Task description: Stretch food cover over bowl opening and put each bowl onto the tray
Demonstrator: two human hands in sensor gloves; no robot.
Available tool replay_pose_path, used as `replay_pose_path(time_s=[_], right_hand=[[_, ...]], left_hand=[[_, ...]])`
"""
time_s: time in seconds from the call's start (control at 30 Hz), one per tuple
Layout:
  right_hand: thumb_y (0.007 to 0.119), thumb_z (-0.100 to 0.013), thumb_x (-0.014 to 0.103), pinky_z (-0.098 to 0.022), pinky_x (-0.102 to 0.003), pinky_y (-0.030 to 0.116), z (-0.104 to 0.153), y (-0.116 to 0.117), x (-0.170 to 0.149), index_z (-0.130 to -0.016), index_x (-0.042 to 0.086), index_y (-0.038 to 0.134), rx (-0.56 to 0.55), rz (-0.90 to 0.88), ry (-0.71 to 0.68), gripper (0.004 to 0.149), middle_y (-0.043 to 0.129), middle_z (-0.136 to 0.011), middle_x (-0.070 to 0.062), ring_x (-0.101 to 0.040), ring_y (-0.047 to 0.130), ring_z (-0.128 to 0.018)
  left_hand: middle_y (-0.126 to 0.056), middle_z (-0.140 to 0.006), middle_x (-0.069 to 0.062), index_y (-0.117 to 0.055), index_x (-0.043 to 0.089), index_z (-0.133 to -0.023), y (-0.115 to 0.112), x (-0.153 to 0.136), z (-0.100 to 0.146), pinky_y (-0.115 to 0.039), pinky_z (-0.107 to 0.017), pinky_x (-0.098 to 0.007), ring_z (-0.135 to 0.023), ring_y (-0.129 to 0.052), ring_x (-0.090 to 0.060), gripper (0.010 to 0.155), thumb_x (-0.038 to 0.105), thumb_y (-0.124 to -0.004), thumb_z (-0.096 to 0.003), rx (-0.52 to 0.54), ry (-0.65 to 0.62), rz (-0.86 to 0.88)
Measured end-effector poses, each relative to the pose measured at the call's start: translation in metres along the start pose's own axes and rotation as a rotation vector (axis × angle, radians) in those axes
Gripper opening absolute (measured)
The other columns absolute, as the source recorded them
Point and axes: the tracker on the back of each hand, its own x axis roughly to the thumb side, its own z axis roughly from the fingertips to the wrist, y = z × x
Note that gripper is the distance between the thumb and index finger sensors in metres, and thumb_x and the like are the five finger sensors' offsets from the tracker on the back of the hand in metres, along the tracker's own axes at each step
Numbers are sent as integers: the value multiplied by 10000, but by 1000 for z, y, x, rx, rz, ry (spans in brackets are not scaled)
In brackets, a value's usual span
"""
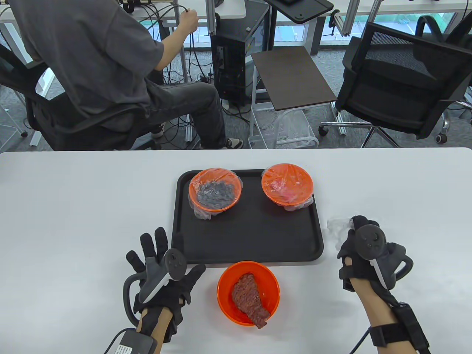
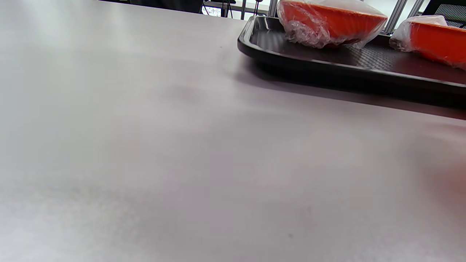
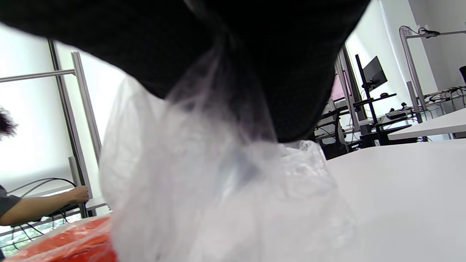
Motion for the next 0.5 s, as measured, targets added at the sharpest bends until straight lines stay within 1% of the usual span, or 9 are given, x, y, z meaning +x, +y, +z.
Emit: replay_pose_path(time_s=[0.13,0.33,0.43,0.5], right_hand=[[940,-410,223,-380,-335,991,13,-13,13,-809,197,895,-12,-67,-101,402,945,-777,-100,-300,1086,-594],[946,-405,220,-373,-340,997,38,-27,35,-800,191,906,-26,-236,-213,398,954,-768,-108,-308,1090,-591],[944,-406,222,-375,-340,997,46,-30,42,-801,191,904,-45,-262,-231,398,953,-770,-105,-308,1091,-592],[944,-406,220,-378,-345,995,53,-29,45,-803,188,903,-44,-329,-237,399,953,-770,-107,-311,1088,-597]], left_hand=[[229,-1148,75,28,495,-1092,1,2,1,125,-659,-639,-1053,273,-285,945,928,-438,-393,5,1,-13],[237,-1141,77,22,493,-1095,1,3,2,146,-651,-612,-1040,290,-265,935,921,-438,-401,16,9,-21],[233,-1140,80,18,494,-1097,1,5,2,156,-649,-592,-1035,296,-254,927,915,-429,-403,12,-2,-16],[228,-1143,80,1,487,-1107,3,7,4,157,-652,-581,-1037,294,-247,922,910,-421,-405,23,-24,-12]])
